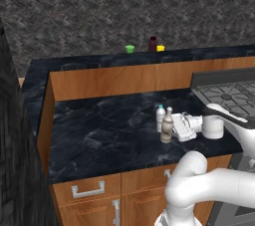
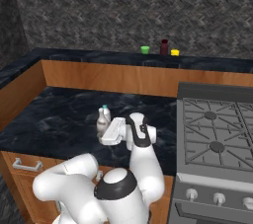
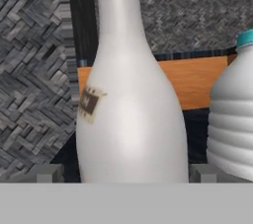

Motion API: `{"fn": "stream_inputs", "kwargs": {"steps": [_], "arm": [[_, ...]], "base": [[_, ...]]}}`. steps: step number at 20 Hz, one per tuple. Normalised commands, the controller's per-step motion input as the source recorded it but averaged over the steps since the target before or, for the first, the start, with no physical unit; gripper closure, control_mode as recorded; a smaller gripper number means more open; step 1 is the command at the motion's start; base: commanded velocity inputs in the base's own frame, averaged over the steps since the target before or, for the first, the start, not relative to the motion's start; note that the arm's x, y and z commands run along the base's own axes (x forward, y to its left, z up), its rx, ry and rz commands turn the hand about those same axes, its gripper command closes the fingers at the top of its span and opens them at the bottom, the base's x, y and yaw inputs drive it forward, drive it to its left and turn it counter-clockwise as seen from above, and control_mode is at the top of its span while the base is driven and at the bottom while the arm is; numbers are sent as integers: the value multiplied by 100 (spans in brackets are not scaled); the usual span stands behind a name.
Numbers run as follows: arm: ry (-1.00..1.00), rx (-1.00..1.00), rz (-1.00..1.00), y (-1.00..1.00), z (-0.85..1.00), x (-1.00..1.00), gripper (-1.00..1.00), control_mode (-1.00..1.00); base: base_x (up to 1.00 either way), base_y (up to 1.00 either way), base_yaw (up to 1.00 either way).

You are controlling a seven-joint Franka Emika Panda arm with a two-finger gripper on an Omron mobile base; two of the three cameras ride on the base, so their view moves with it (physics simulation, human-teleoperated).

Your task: Place the drinks on the dining counter in a tight cluster.

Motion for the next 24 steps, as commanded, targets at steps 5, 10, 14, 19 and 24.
{"fn": "stream_inputs", "kwargs": {"steps": [5,10,14,19,24], "arm": [[0,0,-5,1,0,2,100,-100],[0,3,-5,-5,0,-3,100,-100],[0,5,-3,-10,0,-15,100,-100],[0,6,-1,-11,8,-22,100,-100],[1,6,0,-16,46,-39,100,-100]], "base": [[0,0,0],[0,0,0],[0,0,0],[0,0,0],[0,0,0]]}}
